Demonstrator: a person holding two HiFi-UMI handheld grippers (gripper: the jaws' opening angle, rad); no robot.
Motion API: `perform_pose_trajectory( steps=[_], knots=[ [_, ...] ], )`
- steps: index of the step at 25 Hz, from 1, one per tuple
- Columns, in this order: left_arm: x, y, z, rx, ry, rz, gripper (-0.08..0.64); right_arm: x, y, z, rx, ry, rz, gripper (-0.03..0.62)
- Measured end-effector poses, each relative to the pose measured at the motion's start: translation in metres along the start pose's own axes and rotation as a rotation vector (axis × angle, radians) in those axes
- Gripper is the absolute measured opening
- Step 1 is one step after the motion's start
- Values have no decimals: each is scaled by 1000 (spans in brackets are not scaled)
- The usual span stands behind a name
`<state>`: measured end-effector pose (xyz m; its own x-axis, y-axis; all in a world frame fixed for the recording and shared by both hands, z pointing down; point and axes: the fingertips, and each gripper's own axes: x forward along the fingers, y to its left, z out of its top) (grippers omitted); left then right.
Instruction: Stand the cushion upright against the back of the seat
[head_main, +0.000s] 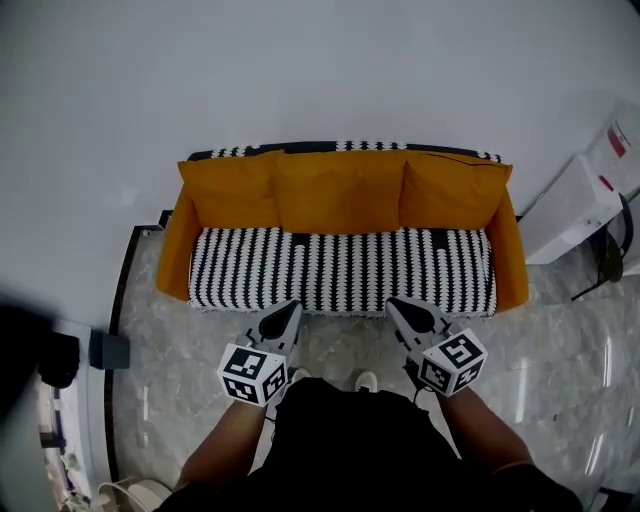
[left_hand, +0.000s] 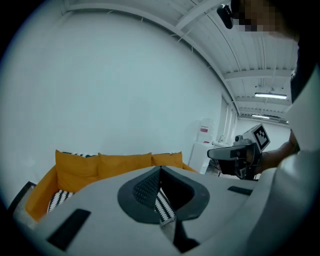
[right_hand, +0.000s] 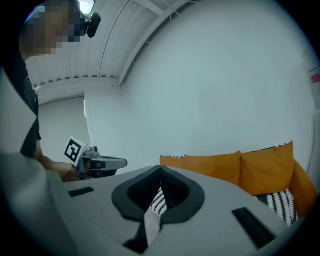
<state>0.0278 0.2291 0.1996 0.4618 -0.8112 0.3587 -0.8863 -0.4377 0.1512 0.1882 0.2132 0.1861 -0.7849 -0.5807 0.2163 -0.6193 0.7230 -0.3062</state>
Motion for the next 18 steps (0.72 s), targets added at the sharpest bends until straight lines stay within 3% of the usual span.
perform_pose_trajectory(
  steps=[3, 9, 18],
  knots=[
    [-3, 3, 3, 0, -4, -25, 17, 4, 16, -3, -36, 26, 32, 37],
    [-18, 10, 4, 38, 18, -102, 17, 20, 27, 0, 18, 3, -89, 35],
    [-27, 49, 0, -3, 24, -100, 17, 42, 47, -4, -32, 20, -163, 35]
  ],
)
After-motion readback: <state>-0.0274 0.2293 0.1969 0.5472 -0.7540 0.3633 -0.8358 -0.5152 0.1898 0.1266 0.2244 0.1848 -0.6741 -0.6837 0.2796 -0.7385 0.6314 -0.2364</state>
